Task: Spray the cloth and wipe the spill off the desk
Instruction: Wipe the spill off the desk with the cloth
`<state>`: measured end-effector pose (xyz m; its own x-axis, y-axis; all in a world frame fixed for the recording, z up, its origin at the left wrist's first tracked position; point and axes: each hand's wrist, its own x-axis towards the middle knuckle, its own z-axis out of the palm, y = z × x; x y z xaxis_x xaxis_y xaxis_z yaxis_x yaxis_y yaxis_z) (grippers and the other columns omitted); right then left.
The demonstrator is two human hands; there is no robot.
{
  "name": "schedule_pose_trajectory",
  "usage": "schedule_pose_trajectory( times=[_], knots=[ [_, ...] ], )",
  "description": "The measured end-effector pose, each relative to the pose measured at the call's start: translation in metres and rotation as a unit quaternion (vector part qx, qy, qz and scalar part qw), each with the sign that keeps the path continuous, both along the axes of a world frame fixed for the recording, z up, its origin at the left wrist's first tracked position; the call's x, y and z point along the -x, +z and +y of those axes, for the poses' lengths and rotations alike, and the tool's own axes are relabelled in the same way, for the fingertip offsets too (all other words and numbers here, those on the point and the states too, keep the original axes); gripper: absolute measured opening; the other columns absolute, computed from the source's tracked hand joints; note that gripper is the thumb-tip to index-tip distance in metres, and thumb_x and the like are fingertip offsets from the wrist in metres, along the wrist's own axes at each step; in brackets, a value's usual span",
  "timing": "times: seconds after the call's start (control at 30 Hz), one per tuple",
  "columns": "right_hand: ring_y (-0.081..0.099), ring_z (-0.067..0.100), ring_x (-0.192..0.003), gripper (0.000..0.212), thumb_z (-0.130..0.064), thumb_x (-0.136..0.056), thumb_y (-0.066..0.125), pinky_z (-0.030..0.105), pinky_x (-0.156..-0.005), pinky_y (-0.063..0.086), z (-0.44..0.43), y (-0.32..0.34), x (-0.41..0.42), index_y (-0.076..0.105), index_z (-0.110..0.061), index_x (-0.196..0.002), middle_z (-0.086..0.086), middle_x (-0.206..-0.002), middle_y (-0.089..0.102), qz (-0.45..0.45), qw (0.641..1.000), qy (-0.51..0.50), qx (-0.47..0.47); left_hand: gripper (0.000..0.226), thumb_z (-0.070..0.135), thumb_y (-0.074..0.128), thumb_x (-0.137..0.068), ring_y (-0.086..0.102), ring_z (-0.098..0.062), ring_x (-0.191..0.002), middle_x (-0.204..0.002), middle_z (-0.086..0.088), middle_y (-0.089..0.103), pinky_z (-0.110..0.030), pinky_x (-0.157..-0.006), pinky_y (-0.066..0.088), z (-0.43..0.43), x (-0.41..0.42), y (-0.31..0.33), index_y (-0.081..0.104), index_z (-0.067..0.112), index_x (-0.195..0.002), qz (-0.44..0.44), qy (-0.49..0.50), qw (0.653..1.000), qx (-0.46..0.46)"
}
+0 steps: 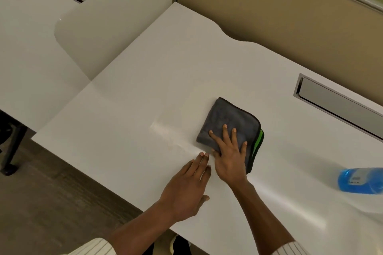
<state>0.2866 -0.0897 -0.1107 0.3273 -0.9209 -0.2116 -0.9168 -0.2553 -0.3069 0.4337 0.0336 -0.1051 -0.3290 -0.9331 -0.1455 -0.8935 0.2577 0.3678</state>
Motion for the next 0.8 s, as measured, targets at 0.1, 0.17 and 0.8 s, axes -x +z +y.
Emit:
schedule_pose_trajectory(
  times=[0.1, 0.17, 0.8],
  knots=[
    [-0.007, 0.027, -0.162, 0.057, -0.037, -0.105, 0.038, 0.069, -0.125, 0.0, -0.01, -0.002, -0.011, 0.026, -0.048, -0.159, -0.004, -0.175, 0.005, 0.003, 1.0, 0.018, -0.006, 0.085, 0.049, 0.055, -0.106, -0.008, -0.031, -0.163, -0.175, -0.016, -0.008, -0.041, -0.128, -0.001, -0.002, 0.001, 0.005, 0.014, 0.006, -0.167, -0.001, -0.001, 1.0, -0.002],
    [-0.007, 0.027, -0.162, 0.059, -0.032, -0.107, 0.042, 0.069, -0.125, 0.001, -0.024, -0.001, -0.014, 0.022, -0.049, -0.16, -0.003, -0.176, 0.004, 0.014, 1.0, 0.011, -0.002, 0.085, 0.049, 0.056, -0.106, -0.006, -0.032, -0.163, -0.175, -0.017, -0.008, -0.041, -0.127, 0.0, -0.003, 0.0, 0.005, 0.015, 0.006, -0.167, -0.005, -0.013, 1.0, -0.002],
    [-0.015, 0.025, -0.161, 0.069, -0.031, -0.104, 0.043, 0.064, -0.126, -0.009, 0.004, -0.011, -0.026, 0.011, -0.051, -0.162, -0.006, -0.175, -0.005, 0.004, 0.999, -0.033, 0.039, 0.085, 0.05, 0.083, -0.084, 0.037, -0.033, -0.154, -0.166, -0.018, 0.039, -0.043, -0.121, 0.027, -0.003, -0.041, 0.003, 0.053, 0.007, -0.151, -0.044, -0.074, 0.996, 0.035]
  ],
)
